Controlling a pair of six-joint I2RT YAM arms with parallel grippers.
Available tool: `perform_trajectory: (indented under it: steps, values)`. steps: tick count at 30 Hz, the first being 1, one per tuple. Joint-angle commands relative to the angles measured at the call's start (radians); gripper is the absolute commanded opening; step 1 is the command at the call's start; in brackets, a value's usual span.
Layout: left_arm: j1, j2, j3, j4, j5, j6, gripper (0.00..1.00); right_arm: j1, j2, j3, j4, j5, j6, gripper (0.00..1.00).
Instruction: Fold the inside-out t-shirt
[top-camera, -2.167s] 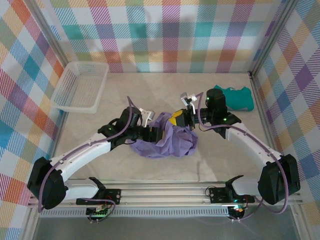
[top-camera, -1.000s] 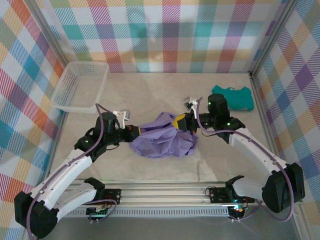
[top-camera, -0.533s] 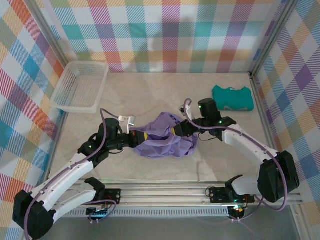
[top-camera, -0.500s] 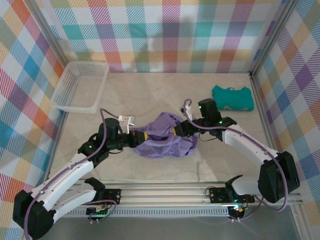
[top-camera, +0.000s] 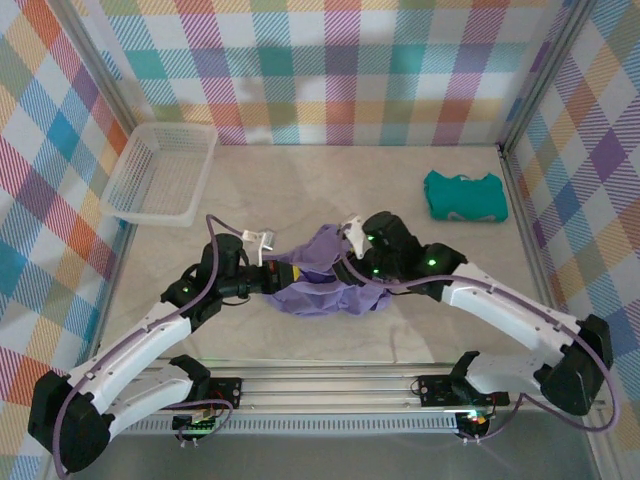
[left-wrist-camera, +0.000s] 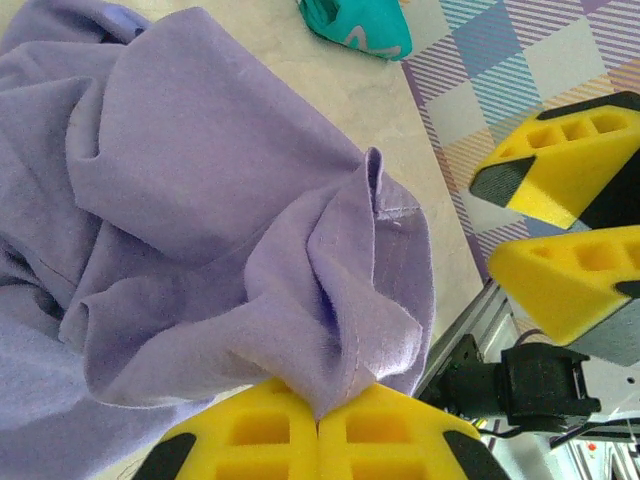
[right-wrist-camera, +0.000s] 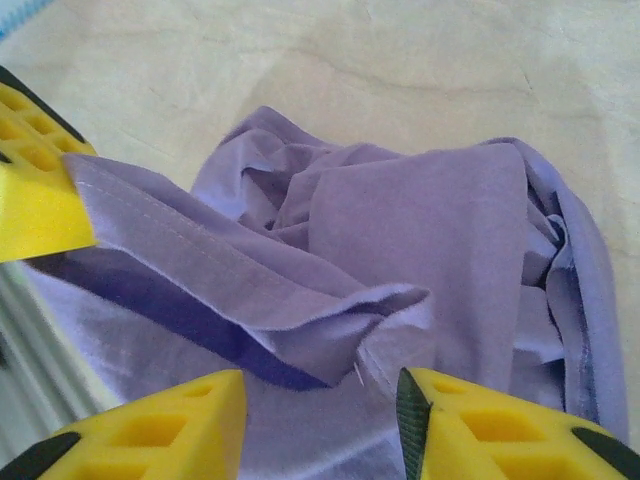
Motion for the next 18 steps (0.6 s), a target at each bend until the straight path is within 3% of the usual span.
perform_trajectory:
  steps: [1, 7, 11, 14, 18]
  values:
    - [-0.010, 0.007, 0.046, 0.017, 0.020, 0.010, 0.00, 0.037, 0.084, 0.057, -0.089, 0.201, 0.003, 0.42]
    - [-0.011, 0.005, 0.055, -0.006, 0.006, 0.022, 0.00, 0.056, 0.155, 0.071, -0.111, 0.271, 0.047, 0.33]
    - [-0.011, 0.006, 0.059, -0.014, 0.004, 0.028, 0.00, 0.057, 0.154, 0.065, -0.096, 0.280, 0.035, 0.13]
    - [-0.011, 0.006, 0.060, -0.025, -0.015, 0.034, 0.00, 0.057, 0.121, 0.047, -0.057, 0.247, 0.021, 0.00]
    - [-0.011, 0.010, 0.058, -0.042, -0.049, 0.034, 0.00, 0.032, 0.030, 0.017, -0.003, 0.114, -0.017, 0.00]
